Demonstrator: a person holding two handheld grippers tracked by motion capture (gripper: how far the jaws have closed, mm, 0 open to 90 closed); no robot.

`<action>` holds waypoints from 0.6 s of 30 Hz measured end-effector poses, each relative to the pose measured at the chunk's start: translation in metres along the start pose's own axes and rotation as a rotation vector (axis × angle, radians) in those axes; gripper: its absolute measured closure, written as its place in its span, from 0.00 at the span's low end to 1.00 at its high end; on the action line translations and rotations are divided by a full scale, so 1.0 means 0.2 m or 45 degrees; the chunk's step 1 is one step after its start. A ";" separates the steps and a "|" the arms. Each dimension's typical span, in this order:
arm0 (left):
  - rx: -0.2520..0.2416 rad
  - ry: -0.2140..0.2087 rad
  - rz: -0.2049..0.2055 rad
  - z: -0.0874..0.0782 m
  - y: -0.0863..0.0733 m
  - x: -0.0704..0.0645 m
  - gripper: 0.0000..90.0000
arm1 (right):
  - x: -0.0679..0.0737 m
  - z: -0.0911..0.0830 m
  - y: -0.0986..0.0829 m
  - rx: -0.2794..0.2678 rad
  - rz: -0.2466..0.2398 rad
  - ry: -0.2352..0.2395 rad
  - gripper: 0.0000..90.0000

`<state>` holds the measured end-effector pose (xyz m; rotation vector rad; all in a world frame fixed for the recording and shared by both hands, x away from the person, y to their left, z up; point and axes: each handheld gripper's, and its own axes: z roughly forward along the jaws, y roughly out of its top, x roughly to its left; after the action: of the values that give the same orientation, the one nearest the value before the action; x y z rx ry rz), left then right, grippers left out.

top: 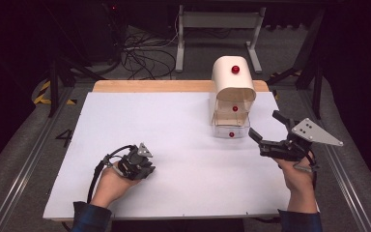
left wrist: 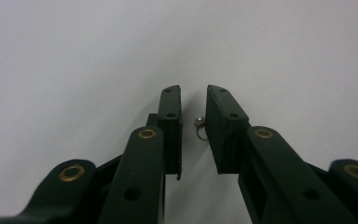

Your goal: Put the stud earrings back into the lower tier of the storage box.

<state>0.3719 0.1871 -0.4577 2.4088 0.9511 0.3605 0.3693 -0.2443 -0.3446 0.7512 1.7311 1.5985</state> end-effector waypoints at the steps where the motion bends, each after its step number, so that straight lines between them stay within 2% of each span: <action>1: 0.007 -0.007 -0.007 0.00 0.00 0.00 0.87 | 0.00 0.00 0.00 0.001 -0.001 -0.002 0.04; 7: 0.010 -0.020 -0.029 0.00 0.00 0.01 0.94 | 0.00 0.00 0.00 0.000 -0.003 0.000 0.04; 13: 0.005 -0.011 -0.033 0.00 0.00 0.00 0.95 | 0.00 0.00 0.00 0.001 -0.008 0.006 0.04; 15: 0.004 -0.015 -0.025 0.00 0.00 0.00 0.95 | 0.01 0.00 0.00 0.001 -0.005 0.005 0.04; 18: -0.009 -0.035 -0.041 0.00 -0.01 0.01 0.95 | 0.00 0.01 0.00 0.002 -0.005 0.004 0.04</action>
<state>0.3720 0.1897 -0.4582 2.3832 0.9742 0.3177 0.3695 -0.2429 -0.3447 0.7457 1.7352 1.5972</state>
